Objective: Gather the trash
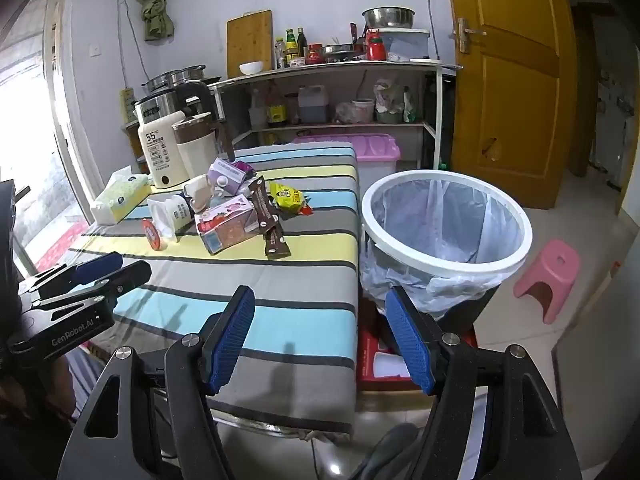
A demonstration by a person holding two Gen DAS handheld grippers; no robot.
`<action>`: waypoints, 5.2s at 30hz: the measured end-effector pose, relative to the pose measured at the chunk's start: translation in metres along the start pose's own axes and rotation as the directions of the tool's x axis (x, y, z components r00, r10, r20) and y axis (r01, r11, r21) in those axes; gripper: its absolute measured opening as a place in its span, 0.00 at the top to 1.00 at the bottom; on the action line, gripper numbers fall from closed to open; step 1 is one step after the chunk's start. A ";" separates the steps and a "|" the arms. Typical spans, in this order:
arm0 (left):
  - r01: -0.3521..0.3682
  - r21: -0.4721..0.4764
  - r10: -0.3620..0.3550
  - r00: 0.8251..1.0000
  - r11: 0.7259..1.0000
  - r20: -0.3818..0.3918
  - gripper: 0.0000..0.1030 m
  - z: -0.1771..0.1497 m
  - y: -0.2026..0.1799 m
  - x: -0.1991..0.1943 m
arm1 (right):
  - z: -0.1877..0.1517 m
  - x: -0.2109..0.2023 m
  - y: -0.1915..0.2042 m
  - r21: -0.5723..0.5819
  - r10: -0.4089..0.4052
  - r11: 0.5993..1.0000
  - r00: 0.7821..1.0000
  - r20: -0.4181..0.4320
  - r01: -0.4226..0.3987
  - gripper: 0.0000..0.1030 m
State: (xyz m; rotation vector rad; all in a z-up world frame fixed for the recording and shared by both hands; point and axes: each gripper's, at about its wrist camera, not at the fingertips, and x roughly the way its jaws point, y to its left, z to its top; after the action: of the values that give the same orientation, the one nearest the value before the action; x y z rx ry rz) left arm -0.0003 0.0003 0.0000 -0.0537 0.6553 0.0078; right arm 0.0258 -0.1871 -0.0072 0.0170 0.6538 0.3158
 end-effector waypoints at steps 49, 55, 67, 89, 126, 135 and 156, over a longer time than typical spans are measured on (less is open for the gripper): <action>0.030 -0.019 -0.029 0.999 0.999 0.024 0.50 -0.002 0.004 -0.013 | 0.000 -0.015 0.006 -0.012 -0.008 1.000 1.000 0.014 0.009 0.34; 0.030 -0.019 -0.030 0.999 0.999 0.023 0.50 -0.002 0.003 -0.013 | 0.001 -0.015 0.007 -0.011 -0.008 1.000 1.000 0.013 0.008 0.34; 0.030 -0.020 -0.030 0.999 0.999 0.023 0.50 -0.002 0.004 -0.013 | 0.001 -0.015 0.007 -0.010 -0.007 1.000 1.000 0.013 0.008 0.34; 0.032 -0.024 -0.032 0.999 0.999 0.023 0.50 -0.002 0.001 -0.015 | 0.001 -0.015 0.008 -0.013 -0.006 1.000 1.000 0.012 0.006 0.34; -0.039 -0.153 0.022 0.994 0.987 -0.107 0.46 0.040 0.101 0.088 | 0.052 0.129 0.029 -0.055 0.170 0.981 0.964 -0.202 -0.185 0.34; -0.022 -0.150 0.002 0.990 0.989 -0.138 0.47 0.042 0.107 0.108 | 0.051 0.164 0.031 -0.059 0.149 0.983 0.948 -0.281 -0.172 0.51; 0.009 -0.120 -0.016 0.998 0.993 -0.060 0.57 0.027 0.086 0.057 | 0.033 0.115 0.023 0.003 0.219 0.974 0.942 -0.256 -0.225 0.77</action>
State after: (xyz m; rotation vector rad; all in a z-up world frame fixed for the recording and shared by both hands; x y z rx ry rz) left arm 0.0591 0.0867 -0.0175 -0.1741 0.7147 0.0337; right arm 0.1252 -0.1283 -0.0463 0.0253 0.9056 0.5509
